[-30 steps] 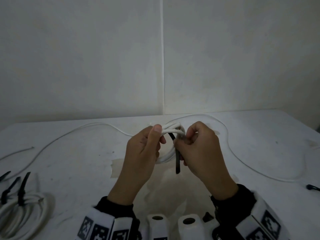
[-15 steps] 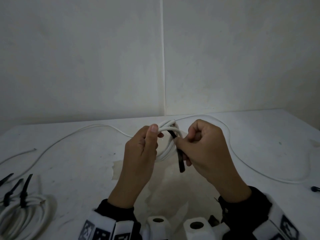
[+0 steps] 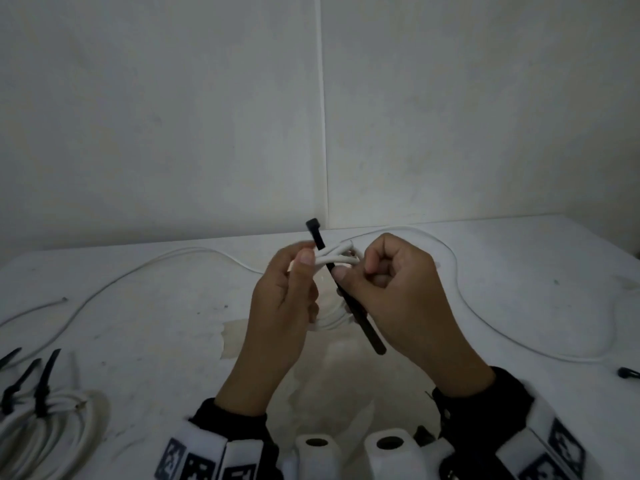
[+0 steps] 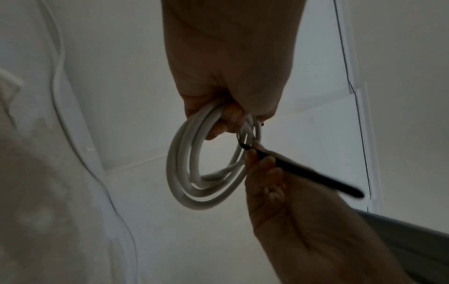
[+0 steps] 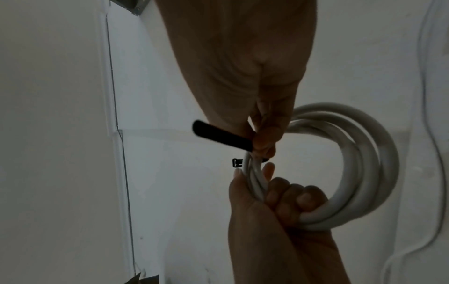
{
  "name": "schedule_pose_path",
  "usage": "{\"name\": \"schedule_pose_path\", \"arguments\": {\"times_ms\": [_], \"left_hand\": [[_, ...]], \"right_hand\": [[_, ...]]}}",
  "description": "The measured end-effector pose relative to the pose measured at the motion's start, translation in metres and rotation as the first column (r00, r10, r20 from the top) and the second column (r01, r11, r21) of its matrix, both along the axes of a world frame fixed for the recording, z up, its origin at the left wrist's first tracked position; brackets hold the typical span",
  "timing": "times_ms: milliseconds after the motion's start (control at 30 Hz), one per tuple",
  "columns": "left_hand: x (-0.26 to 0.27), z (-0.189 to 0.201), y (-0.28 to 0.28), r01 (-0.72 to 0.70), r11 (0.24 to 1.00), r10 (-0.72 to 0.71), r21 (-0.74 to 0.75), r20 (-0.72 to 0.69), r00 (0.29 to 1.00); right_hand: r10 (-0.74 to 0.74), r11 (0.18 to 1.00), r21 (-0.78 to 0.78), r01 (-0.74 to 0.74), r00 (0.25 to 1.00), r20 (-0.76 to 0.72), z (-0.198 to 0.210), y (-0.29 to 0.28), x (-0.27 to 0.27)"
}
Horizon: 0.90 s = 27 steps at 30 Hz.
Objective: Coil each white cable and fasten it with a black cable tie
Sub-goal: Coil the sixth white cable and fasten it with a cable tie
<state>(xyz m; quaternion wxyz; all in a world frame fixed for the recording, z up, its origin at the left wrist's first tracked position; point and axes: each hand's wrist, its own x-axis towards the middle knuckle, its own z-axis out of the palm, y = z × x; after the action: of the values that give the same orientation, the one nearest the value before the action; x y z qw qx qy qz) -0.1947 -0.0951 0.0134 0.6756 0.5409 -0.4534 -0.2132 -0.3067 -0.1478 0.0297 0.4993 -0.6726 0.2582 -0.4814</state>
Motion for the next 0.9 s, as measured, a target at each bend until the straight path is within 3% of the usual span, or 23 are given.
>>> {"name": "schedule_pose_path", "arguments": {"times_ms": [200,367,533,900], "left_hand": [[0.001,0.005,0.0,0.042,0.999,-0.044,-0.015,-0.113,0.993],[0.007,0.007,0.001,0.04,0.999,-0.045,-0.023,-0.261,0.964],[0.009,0.009,0.002,0.061,0.997,-0.069,-0.038,-0.277,0.958],[0.005,0.009,0.003,0.107,0.994,-0.106,-0.003,-0.205,0.973]], "right_hand": [[0.086,0.993,-0.078,-0.09,0.995,-0.052,0.001,-0.005,-0.003],[0.304,0.911,-0.233,-0.34,0.936,-0.175,0.003,-0.007,-0.011],[0.257,0.881,-0.364,-0.302,0.952,-0.169,0.001,-0.007,-0.008],[0.195,0.937,-0.285,-0.202,0.979,-0.053,-0.002,-0.009,-0.005]]}}
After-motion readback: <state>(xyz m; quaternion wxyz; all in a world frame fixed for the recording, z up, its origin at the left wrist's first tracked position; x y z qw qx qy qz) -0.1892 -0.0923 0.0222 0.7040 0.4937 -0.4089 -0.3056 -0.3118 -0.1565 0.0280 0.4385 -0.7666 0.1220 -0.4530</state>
